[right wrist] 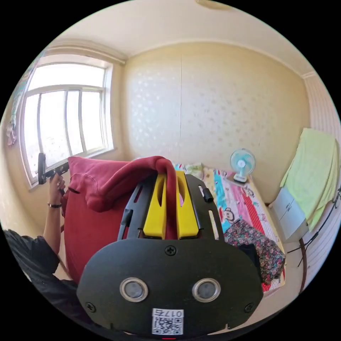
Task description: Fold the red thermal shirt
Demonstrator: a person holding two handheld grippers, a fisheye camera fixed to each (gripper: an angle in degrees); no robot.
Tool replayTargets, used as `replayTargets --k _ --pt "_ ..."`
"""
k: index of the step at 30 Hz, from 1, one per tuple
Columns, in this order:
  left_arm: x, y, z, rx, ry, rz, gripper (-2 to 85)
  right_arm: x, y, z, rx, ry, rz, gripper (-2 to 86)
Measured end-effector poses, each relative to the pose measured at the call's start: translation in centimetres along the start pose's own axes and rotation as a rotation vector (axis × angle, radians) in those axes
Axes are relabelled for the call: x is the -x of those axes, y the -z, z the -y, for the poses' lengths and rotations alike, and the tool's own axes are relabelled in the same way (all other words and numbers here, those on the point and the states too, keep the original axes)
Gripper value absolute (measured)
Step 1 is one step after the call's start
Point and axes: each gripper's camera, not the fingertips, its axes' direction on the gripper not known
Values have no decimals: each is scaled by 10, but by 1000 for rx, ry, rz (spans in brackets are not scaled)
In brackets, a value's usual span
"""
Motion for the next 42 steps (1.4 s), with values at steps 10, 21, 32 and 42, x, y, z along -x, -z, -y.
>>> replayTargets --k 10,21,32,42 --pt "59 -173 -152 348 83 136 133 -117 -302 -167 488 -317 346 124" --pt "54 -202 -297 499 169 58 143 -81 -358 -282 685 -239 109 65" --pt "72 -225 -314 507 214 3 155 -142 -288 -263 309 -510 151 112" --pt "42 -262 -342 546 109 216 119 16 -453 -323 570 -375 100 105"
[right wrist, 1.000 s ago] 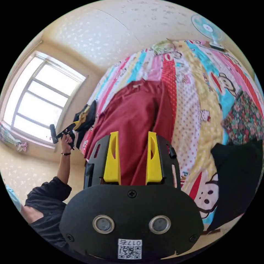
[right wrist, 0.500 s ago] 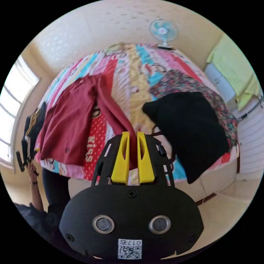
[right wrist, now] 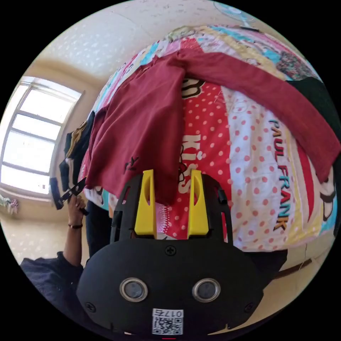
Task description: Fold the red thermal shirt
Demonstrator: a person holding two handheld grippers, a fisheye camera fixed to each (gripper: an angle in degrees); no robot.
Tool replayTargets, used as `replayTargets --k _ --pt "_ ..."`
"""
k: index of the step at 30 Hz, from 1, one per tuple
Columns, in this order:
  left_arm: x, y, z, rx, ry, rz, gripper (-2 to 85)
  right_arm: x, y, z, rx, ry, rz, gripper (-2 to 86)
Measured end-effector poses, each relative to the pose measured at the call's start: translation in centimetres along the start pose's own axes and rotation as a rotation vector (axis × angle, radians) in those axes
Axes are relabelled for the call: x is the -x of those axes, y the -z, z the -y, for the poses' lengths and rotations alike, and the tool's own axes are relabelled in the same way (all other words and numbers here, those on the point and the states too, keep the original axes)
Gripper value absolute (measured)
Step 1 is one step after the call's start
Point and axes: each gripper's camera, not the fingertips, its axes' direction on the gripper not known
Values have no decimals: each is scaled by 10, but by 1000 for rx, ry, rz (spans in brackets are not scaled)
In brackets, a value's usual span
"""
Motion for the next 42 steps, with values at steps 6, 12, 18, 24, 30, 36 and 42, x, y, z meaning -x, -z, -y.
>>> replayTargets --k 6,12,18,24,30,36,42 --pt "14 41 -4 18 -5 -93 43 15 47 -1 35 157 40 38" --pt "8 95 -36 179 -211 -254 37 17 123 -50 36 255 91 28" --pt "-3 57 -92 364 -257 -212 56 15 89 -97 253 216 -4 23" --pt "68 71 -111 112 63 -105 127 -8 42 -100 336 44 16 11" --pt "116 4 -108 214 213 -157 164 24 32 -74 238 124 76 7" --pt "100 32 -117 264 75 -9 83 63 0 -44 124 167 209 7" --pt "168 173 -121 11 89 28 18 89 -51 -23 247 159 145 7"
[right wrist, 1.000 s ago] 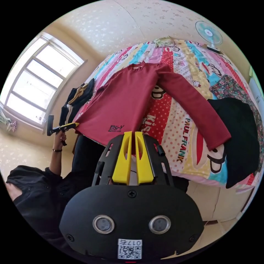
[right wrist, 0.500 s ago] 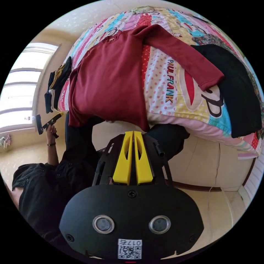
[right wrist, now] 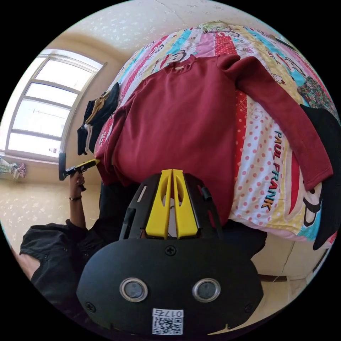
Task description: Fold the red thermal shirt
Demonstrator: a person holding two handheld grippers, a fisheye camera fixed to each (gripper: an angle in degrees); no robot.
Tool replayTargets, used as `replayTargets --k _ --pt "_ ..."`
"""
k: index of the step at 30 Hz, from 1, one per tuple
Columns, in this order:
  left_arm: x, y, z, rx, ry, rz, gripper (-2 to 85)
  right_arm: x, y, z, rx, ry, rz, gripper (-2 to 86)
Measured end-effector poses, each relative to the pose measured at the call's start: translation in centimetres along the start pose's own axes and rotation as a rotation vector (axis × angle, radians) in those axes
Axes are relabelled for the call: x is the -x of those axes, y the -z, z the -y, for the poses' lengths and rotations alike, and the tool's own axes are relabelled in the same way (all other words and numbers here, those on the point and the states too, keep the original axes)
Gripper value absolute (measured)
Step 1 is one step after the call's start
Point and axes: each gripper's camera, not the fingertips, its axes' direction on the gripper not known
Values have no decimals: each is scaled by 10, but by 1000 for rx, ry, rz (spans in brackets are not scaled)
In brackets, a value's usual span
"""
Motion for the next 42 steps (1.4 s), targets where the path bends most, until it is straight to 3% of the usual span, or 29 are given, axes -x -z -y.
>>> replayTargets --k 3,6,7,9,12,18,27,32,37,40,42 --pt "62 55 -3 -191 123 138 22 8 -18 13 41 5 -35 7" --pt "147 54 -11 -181 353 142 48 10 -40 28 93 -10 -88 8" --pt "165 49 -15 -156 399 107 57 10 -52 33 126 -14 -98 8" --pt "214 24 -45 -136 501 -148 120 9 -62 37 142 -34 -94 9" --pt "237 -14 -98 -187 569 -378 132 8 -67 41 153 -64 -63 9" --pt "266 -66 -161 -345 754 -599 147 7 -81 54 214 -100 -23 7" --pt "307 -104 -181 -401 1010 -687 135 38 -99 64 274 -84 -164 5" --pt "308 -99 -192 -537 997 -741 121 55 -104 60 266 -65 -239 5" --pt "315 -107 -170 -413 996 -739 71 70 -110 52 257 -44 -331 5" --pt "292 -72 -159 -509 893 -748 38 67 -107 42 217 -63 -315 5" --pt "250 -23 -139 -589 778 -651 34 59 -103 33 176 -73 -265 4"
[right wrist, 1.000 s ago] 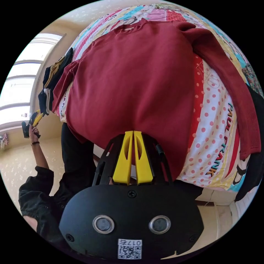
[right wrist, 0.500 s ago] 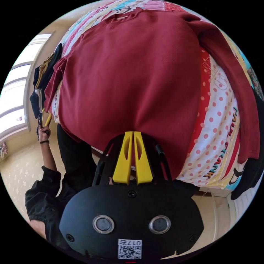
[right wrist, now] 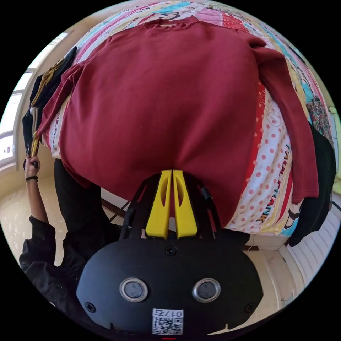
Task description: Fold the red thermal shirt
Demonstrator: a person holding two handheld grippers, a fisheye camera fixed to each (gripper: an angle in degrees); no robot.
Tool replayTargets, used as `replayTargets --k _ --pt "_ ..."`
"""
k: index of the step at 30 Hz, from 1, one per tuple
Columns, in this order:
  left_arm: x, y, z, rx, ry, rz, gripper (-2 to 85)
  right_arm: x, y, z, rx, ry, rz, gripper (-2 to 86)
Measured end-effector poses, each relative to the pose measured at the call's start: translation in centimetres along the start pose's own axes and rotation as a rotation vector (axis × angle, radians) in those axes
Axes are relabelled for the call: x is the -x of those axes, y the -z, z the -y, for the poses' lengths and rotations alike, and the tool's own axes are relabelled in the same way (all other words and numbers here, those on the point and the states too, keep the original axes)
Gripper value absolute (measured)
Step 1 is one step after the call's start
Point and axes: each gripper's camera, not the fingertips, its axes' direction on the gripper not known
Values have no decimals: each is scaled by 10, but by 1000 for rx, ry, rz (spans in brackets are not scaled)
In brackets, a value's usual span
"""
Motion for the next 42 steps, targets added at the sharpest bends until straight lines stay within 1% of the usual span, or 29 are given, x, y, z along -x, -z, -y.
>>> replayTargets --k 1,3,4,6,7,9,10,12,13,14,15,16,18,20,22,25,28,30,32,33,34,35,36,37,38,39,40,41,42 --pt "-20 -1 -3 -10 -48 -3 33 -9 0 -6 -27 -17 48 4" --pt "-106 -18 -20 -34 -260 -11 32 -19 -2 -12 -55 -25 100 4" --pt "-129 -26 -26 -32 -314 -12 31 -24 -3 -15 -62 -21 124 3" --pt "-216 -76 -57 38 -511 -27 31 -32 -4 -17 -58 -24 158 3" --pt "-237 -92 -67 61 -564 -29 31 -36 -5 -17 -49 -20 168 2" --pt "-307 -164 -120 149 -747 -41 32 -38 -6 -17 -36 -11 166 2" --pt "-321 -184 -134 174 -778 -47 32 -39 -6 -18 -32 0 156 2" --pt "-359 -266 -197 283 -868 -82 36 -41 -7 -21 -35 17 145 2" --pt "-365 -287 -214 315 -890 -86 37 -44 -7 -25 -43 23 150 2" --pt "-370 -330 -248 394 -921 -77 42 -47 -7 -26 -48 24 158 2" --pt "-368 -374 -283 495 -930 -44 50 -52 -8 -30 -61 25 179 2" --pt "-365 -395 -299 544 -928 -13 62 -59 -9 -34 -75 25 207 2" --pt "-340 -455 -357 720 -905 139 105 -71 -10 -40 -95 27 257 2" --pt "-320 -464 -381 769 -878 147 123 -82 -12 -45 -110 27 304 2" --pt "-305 -452 -390 769 -881 128 127 -94 -13 -50 -121 34 344 2" --pt "-281 -405 -380 688 -895 189 124 -106 -14 -49 -98 32 374 2" --pt "-250 -346 -353 550 -870 340 125 -115 -12 -47 -65 52 390 3" --pt "-222 -309 -329 489 -787 432 137 -124 -10 -52 -80 80 429 4" --pt "-198 -297 -315 519 -706 445 149 -139 -7 -63 -126 101 524 6" --pt "-181 -297 -311 574 -647 448 157 -153 -4 -75 -177 81 620 9" --pt "-173 -298 -310 610 -620 449 159 -169 2 -93 -272 45 723 12" --pt "-157 -305 -313 681 -579 435 164 -178 6 -104 -340 21 768 13" --pt "-150 -304 -317 670 -572 397 160 -196 14 -130 -488 -59 826 18" --pt "-149 -302 -319 643 -569 383 158 -211 18 -156 -592 -162 821 25" --pt "-148 -301 -324 613 -559 374 143 -217 20 -167 -627 -216 800 30" --pt "-148 -307 -330 614 -567 369 136 -226 24 -184 -673 -303 728 47" --pt "-149 -310 -334 610 -576 373 136 -232 26 -193 -667 -371 627 73" --pt "-154 -316 -341 590 -600 397 140 -233 26 -194 -642 -386 581 90" --pt "-159 -322 -349 579 -621 422 147 -233 24 -187 -559 -365 526 123"
